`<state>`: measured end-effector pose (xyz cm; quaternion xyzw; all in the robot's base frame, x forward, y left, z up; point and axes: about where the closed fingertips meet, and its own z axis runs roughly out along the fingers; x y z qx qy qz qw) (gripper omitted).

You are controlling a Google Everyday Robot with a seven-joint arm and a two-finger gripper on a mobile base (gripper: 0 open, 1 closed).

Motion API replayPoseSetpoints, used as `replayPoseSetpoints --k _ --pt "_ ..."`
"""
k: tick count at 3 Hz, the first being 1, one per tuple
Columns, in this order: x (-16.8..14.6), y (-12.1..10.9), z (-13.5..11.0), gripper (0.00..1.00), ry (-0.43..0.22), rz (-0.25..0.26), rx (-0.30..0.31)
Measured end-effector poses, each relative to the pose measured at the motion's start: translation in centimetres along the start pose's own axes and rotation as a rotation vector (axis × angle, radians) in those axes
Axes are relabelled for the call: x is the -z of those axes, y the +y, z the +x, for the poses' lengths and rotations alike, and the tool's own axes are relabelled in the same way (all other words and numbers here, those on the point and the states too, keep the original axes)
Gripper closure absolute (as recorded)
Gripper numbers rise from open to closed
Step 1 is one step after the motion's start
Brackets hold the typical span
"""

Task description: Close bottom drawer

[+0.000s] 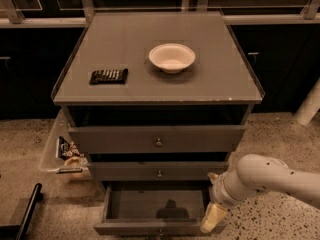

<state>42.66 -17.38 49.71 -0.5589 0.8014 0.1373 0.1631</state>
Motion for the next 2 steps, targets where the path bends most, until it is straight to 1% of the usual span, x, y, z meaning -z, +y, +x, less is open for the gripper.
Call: replayPoseSetpoints --k 1,2 --pt "0.0 0.0 0.0 0.0 0.0 0.0 0.0" --pt "-2.0 -0.4 1.0 0.0 -0.031 0.017 0.044"
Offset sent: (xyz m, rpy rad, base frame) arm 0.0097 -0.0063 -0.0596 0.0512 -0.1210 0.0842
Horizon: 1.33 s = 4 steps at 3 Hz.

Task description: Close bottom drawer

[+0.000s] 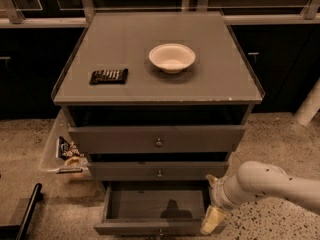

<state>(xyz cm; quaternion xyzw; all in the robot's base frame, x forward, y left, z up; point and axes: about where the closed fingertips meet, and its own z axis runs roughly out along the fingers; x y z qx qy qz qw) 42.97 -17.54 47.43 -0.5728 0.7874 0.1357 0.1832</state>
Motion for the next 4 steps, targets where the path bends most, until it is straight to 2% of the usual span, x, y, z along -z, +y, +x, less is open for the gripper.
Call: replayPoseSetpoints --k 1,2,3,4 --pt "-2.6 -1.0 1.5 0.0 -0.05 0.017 0.066" --pt "-5.0 -1.6 3.2 0.19 -0.119 0.027 0.115" --pt "-8.0 -1.8 4.9 0.42 -0.161 0.003 0.103" --pt "-8.4 -1.6 4.8 0.65 -0.164 -0.002 0.102"
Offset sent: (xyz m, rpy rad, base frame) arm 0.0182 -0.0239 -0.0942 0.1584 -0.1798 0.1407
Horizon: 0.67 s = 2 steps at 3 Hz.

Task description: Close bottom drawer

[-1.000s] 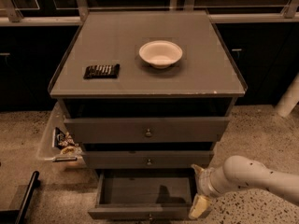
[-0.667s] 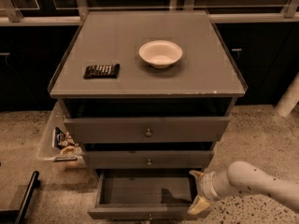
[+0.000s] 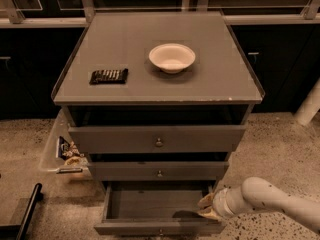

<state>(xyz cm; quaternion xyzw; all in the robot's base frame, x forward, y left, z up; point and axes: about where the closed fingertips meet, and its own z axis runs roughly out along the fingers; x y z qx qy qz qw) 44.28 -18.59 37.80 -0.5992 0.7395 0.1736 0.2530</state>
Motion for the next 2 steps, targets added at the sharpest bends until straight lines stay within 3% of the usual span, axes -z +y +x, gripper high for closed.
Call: replayPoseSetpoints --k 1,2 --pt "0.0 0.0 0.0 0.88 0.0 0.0 0.0" --pt "-1.7 0.2 1.5 1.0 -0.014 -0.017 -0.044"
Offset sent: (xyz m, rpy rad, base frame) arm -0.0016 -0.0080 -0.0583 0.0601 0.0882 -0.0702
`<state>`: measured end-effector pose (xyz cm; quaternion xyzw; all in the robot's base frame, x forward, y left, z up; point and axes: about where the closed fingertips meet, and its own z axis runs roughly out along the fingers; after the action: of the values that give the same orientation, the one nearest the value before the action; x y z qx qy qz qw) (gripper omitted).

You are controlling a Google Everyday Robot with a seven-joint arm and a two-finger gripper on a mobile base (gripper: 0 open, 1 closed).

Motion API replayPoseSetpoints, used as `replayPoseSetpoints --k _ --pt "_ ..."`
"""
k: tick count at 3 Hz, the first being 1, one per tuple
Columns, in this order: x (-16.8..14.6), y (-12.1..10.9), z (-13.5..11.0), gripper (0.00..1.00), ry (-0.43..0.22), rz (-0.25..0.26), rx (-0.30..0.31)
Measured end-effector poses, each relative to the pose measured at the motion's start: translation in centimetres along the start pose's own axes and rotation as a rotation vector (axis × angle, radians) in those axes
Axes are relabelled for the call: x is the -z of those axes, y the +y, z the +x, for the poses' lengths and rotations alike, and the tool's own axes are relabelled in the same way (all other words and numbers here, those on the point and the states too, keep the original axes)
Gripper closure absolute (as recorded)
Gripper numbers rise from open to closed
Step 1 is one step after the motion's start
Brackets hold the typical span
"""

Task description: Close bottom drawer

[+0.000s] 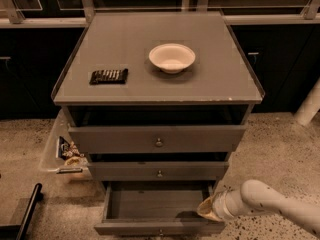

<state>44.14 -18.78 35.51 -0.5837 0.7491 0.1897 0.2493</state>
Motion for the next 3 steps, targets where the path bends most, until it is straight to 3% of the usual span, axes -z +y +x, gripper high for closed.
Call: replayPoseSetpoints --k 1,3 --pt "-3.8 0.1 3.8 1.0 -0.039 0.001 -0.068" --pt "-12.4 2.9 9.5 1.0 -0.1 -0.058 -0.113"
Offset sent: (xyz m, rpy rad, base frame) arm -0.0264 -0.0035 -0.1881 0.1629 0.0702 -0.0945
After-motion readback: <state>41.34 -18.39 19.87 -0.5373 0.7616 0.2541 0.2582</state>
